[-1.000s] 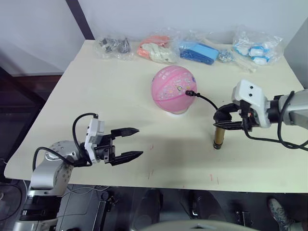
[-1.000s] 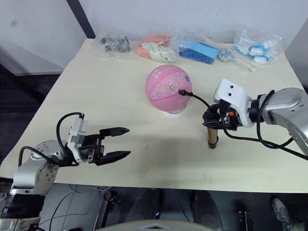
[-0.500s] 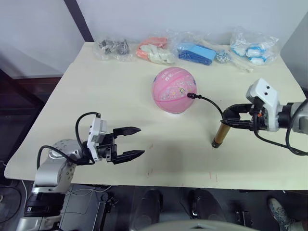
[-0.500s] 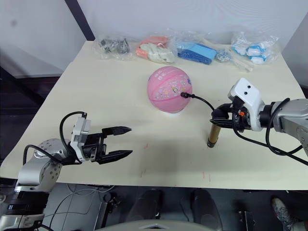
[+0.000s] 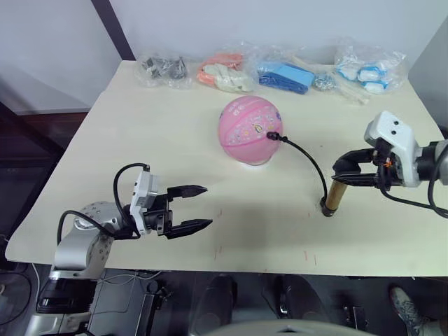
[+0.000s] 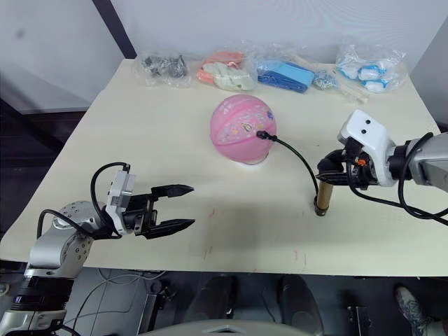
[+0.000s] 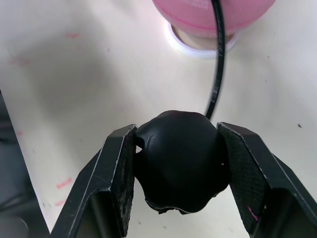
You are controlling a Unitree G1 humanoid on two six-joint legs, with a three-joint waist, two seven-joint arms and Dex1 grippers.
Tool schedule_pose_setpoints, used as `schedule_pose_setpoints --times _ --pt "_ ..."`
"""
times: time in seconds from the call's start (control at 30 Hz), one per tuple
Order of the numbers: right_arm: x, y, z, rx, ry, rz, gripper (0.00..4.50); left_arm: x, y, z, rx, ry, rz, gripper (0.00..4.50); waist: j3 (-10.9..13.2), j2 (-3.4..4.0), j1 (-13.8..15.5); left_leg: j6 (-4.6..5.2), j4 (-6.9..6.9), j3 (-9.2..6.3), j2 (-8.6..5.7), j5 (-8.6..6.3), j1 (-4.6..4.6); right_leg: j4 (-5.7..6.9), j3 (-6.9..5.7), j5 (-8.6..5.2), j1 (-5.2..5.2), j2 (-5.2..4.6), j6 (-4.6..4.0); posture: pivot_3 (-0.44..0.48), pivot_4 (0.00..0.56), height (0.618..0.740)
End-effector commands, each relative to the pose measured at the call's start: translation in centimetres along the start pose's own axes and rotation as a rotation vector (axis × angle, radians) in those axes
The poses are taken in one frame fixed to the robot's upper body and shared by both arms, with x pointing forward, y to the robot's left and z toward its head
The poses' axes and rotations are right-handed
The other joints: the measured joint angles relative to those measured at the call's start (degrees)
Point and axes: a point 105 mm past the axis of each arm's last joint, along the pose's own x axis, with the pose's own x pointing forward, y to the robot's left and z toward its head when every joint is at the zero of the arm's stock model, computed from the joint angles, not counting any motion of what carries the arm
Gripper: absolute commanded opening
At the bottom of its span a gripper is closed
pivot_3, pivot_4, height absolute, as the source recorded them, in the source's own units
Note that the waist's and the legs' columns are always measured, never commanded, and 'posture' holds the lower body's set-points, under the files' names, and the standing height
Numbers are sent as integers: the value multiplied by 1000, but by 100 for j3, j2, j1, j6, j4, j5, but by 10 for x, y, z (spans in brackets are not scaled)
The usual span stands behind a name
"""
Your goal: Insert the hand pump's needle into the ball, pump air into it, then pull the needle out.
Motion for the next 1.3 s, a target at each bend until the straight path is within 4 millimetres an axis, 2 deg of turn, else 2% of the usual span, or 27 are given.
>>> schedule_pose_setpoints --times 0.03,0.47,0.67,0.9,1.1,1.3 --pt "-2 -4 -3 -72 66 -29 2060 1 0 7 39 -8 -2 4500 0 0 1 0 0 -2 0 0 -1 -1 -2 0 0 0 0 0 150 740" --pt "14 3 -2 -241 140 17 2060 4 -1 8 52 -6 -5 4500 -2 -2 2 0 10 3 1 0 1 2 4 3 1 0 5 0 150 740" --pt "14 2 -1 -255 143 23 2060 4 -1 9 53 -6 -2 4500 -3 -5 3 -1 14 3 1 1 2 3 6 6 2 0 6 0 150 740" --pt "3 -15 7 -347 176 -83 2060 6 -2 11 52 -10 -2 4500 -3 -5 2 0 14 5 1 1 2 3 7 10 2 0 6 0 150 740" --pt "3 -21 7 -330 162 -131 2060 8 -1 11 52 -14 -5 4500 -3 -5 0 -1 14 8 1 1 2 3 10 11 1 -1 6 0 150 740" --pt "-1 -37 10 -321 145 -242 2060 9 -1 12 52 -15 -8 4500 -3 -5 1 -1 15 11 1 1 3 4 13 13 0 -1 7 0 150 740"
